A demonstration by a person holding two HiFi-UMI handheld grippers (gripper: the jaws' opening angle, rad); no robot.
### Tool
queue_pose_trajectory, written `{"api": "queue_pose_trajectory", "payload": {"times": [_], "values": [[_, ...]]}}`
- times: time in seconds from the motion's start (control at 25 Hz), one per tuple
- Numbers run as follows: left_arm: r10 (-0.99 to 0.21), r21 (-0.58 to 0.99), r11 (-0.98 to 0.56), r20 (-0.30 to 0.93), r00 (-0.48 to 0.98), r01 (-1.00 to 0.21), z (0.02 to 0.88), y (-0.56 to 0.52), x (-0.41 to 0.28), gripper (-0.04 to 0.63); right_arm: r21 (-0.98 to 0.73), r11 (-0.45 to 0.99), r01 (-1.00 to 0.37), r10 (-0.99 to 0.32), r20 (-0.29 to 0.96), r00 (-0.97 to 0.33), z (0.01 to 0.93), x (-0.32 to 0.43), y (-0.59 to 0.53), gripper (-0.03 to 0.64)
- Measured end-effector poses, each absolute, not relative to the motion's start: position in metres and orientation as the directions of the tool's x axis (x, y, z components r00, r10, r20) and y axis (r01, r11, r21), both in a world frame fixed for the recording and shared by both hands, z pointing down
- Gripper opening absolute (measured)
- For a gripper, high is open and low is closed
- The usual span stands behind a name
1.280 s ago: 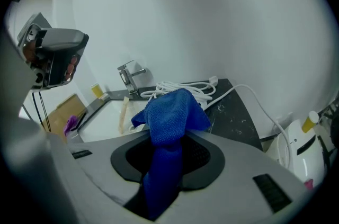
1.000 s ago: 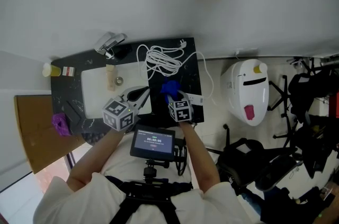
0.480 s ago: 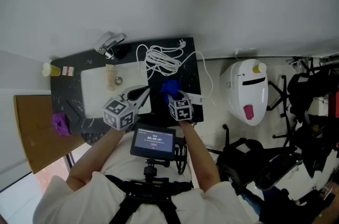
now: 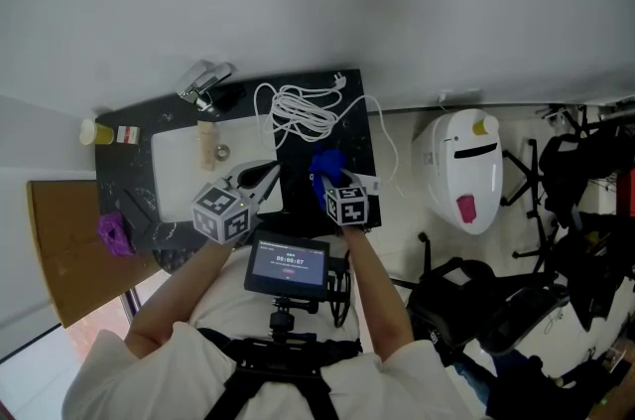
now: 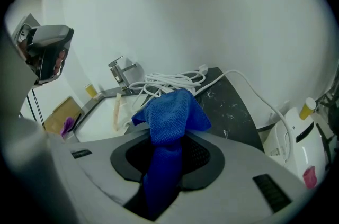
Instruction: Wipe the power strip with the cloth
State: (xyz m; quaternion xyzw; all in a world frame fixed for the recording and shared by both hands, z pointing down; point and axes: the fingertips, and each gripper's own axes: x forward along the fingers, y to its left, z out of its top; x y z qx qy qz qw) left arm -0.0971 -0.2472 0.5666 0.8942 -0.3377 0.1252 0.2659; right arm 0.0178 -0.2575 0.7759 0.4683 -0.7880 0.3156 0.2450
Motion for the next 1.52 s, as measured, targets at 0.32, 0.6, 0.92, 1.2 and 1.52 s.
{"api": "queue_pose_trajectory", "payload": {"times": [0.32, 0.6, 0.92, 1.2, 1.52], "values": [[-0.536, 0.387, -0.637, 0.400, 0.744, -0.667, 0.568, -0.244, -0.095, 0.000, -0.264, 0.322, -0.909, -0.601, 0.685, -0.412, 0.776, 0.044, -0.253, 0.104], [-0.521, 0.394, -0.649, 0.393, 0.757, -0.651, 0.566, -0.239, -0.088, 0.000, -0.275, 0.278, -0.920, -0.618, 0.683, -0.390, 0.777, 0.070, -0.249, 0.104], [-0.524, 0.391, -0.649, 0.392, 0.756, -0.652, 0.565, -0.239, -0.086, 0.000, -0.277, 0.241, -0.930, -0.633, 0.682, -0.367, 0.776, 0.096, -0.245, 0.104], [-0.524, 0.388, -0.652, 0.391, 0.757, -0.652, 0.563, -0.235, -0.082, 0.000, -0.272, 0.223, -0.936, -0.642, 0.681, -0.351, 0.775, 0.115, -0.240, 0.104], [-0.517, 0.387, -0.659, 0.390, 0.762, -0.645, 0.564, -0.230, -0.074, 0.000, -0.263, 0.202, -0.944, -0.651, 0.684, -0.330, 0.776, 0.134, -0.235, 0.104]]}}
